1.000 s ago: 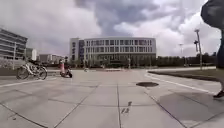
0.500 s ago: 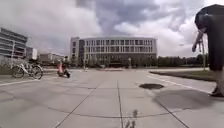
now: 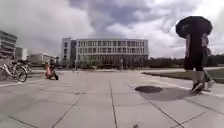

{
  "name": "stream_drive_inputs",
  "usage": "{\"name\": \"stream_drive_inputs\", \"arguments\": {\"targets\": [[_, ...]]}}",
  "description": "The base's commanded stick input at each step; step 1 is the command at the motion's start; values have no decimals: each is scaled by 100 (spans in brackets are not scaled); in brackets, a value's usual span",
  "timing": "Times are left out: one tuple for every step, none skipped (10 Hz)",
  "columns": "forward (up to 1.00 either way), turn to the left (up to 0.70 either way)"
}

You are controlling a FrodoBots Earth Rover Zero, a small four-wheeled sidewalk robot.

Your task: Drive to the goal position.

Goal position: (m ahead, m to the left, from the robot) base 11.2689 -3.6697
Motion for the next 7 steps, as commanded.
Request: {"name": "stream_drive_inputs", "arguments": {"targets": [[70,-23],[70,0],[70,0],[70,0],[70,0],[70,0],[70,0]]}}
